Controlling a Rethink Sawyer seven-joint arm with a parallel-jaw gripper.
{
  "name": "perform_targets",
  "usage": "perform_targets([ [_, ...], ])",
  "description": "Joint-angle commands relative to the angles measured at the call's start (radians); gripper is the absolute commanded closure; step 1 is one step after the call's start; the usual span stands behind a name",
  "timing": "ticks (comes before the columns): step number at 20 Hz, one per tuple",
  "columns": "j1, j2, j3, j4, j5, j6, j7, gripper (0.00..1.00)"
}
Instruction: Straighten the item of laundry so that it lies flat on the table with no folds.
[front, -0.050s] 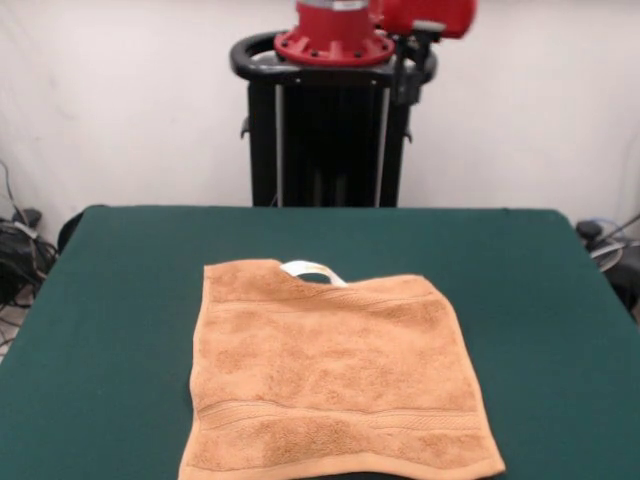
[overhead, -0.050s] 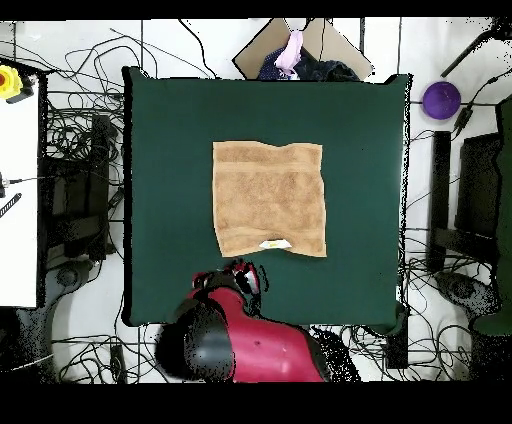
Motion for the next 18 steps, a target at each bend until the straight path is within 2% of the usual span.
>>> perform_targets([
  [1,0.074,0.2,-0.108,-0.296,0.106,0.164,0.418,1.0],
  [4,0.057,0.224,-0.082,-0.407,0.083,0.34,0.428,1.0],
  [6,0.02,0.221,-0.018,-0.414,0.106,0.391,0.421,1.0],
  [9,-0.033,0.238,0.065,-0.396,0.14,0.383,0.371,1.0],
  [18,0.03,0.312,0.053,-0.527,0.138,0.44,0.435,1.0],
])
